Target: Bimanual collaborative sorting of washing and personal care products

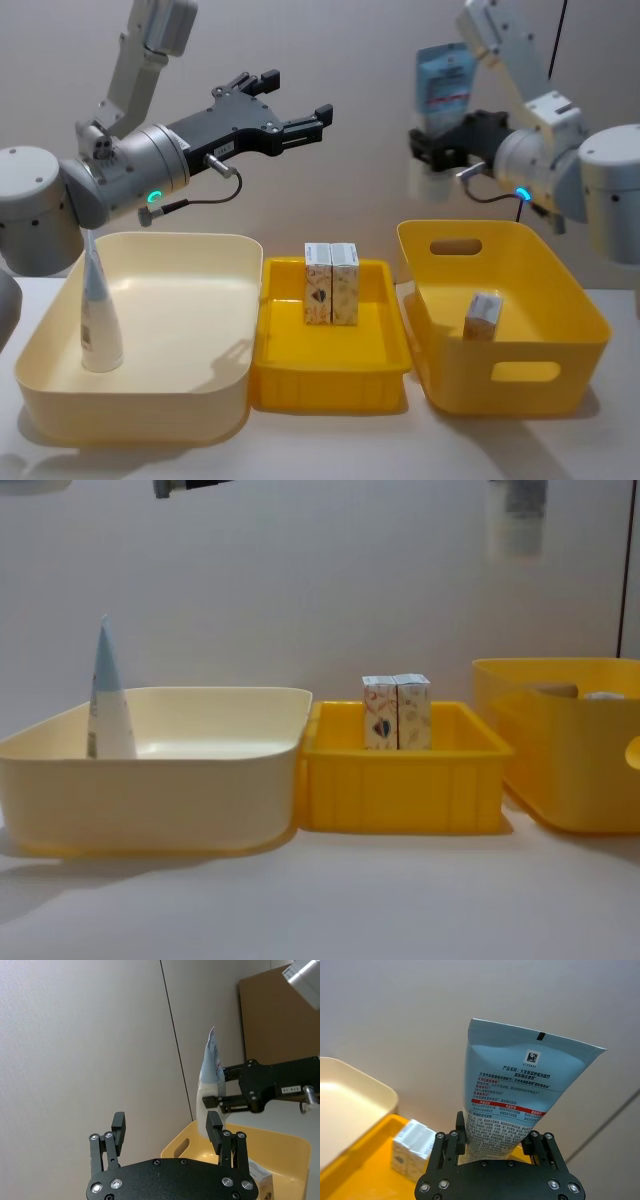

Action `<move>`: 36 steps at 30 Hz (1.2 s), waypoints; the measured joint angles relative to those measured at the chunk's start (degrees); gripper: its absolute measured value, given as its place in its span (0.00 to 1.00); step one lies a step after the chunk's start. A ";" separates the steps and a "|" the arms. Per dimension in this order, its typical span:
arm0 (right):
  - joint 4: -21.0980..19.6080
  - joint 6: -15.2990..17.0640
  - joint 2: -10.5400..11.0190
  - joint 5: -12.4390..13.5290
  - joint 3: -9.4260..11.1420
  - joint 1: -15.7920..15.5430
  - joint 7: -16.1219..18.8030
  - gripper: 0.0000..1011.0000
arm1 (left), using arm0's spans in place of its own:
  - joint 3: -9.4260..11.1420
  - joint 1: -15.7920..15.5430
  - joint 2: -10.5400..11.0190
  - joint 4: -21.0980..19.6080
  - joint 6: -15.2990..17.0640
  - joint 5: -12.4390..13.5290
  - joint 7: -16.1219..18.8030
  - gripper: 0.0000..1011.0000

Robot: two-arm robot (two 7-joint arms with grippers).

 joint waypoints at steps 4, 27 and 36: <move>1.42 1.30 0.74 -1.12 0.45 0.98 -1.00 0.59 | 0.00 0.00 0.00 0.00 0.00 0.00 0.00 0.99; 13.52 9.84 2.45 -5.48 -0.95 7.27 -1.16 0.73 | 0.00 0.00 0.00 0.00 0.00 0.00 0.00 0.99; 15.67 11.01 2.52 -6.08 -1.34 8.22 -0.89 0.97 | 0.00 0.00 0.00 0.00 0.00 0.00 0.00 0.99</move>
